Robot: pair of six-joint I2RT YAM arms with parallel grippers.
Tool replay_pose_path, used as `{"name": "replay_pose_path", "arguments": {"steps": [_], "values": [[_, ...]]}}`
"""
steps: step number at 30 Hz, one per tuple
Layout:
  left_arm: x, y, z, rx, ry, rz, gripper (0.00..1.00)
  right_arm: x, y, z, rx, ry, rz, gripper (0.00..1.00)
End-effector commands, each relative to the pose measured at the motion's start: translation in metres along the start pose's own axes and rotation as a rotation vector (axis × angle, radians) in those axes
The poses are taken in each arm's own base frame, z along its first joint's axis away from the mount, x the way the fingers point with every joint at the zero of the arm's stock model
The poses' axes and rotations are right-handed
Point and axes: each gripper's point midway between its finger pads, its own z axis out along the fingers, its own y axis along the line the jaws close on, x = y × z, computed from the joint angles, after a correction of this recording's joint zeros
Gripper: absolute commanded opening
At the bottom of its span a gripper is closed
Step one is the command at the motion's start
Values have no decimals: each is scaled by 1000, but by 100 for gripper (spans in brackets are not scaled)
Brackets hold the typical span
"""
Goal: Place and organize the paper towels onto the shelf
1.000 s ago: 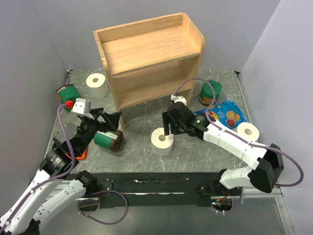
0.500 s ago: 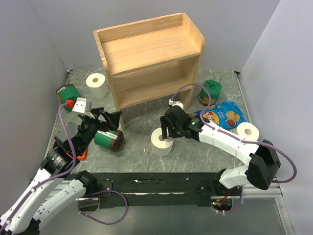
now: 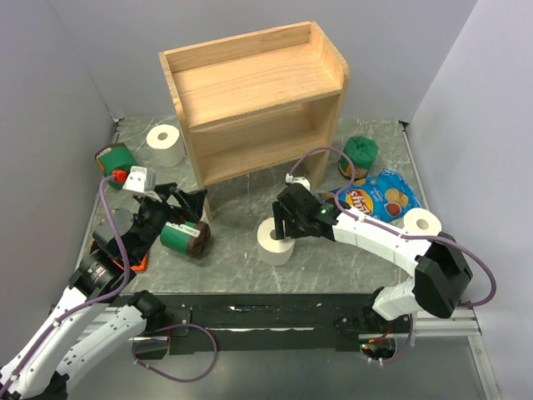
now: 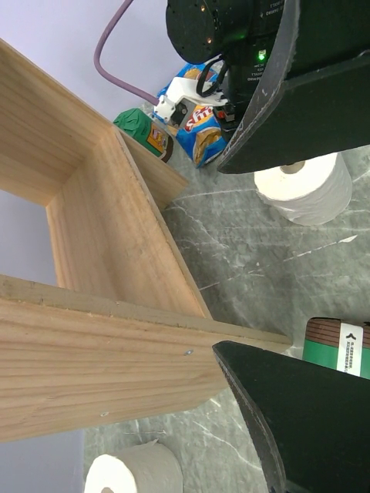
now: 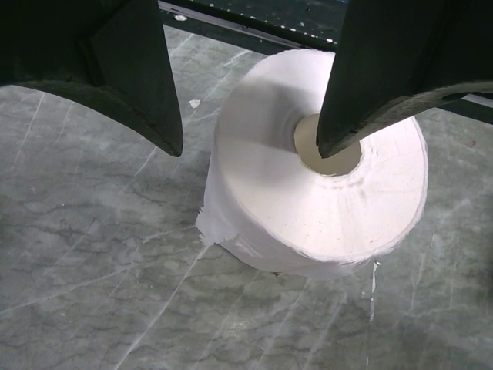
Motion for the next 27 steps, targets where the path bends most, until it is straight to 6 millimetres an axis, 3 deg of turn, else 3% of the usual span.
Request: {"name": "replay_pose_path", "arguments": {"steps": [1,11,16,21,27], "values": [[-5,0,2,0,-20,7,96,-1,5,6,-9,-15,21,74],[-5,0,2,0,-21,8,96,2,-1,13,41,5,28,67],[-5,1,2,-3,-21,9,96,-3,0,6,34,-17,46,51],[-5,1,2,-3,-21,10,96,-25,0,-25,16,-86,50,42],[-5,0,3,-3,-21,9,96,-75,7,-97,-63,-261,58,37]]}}
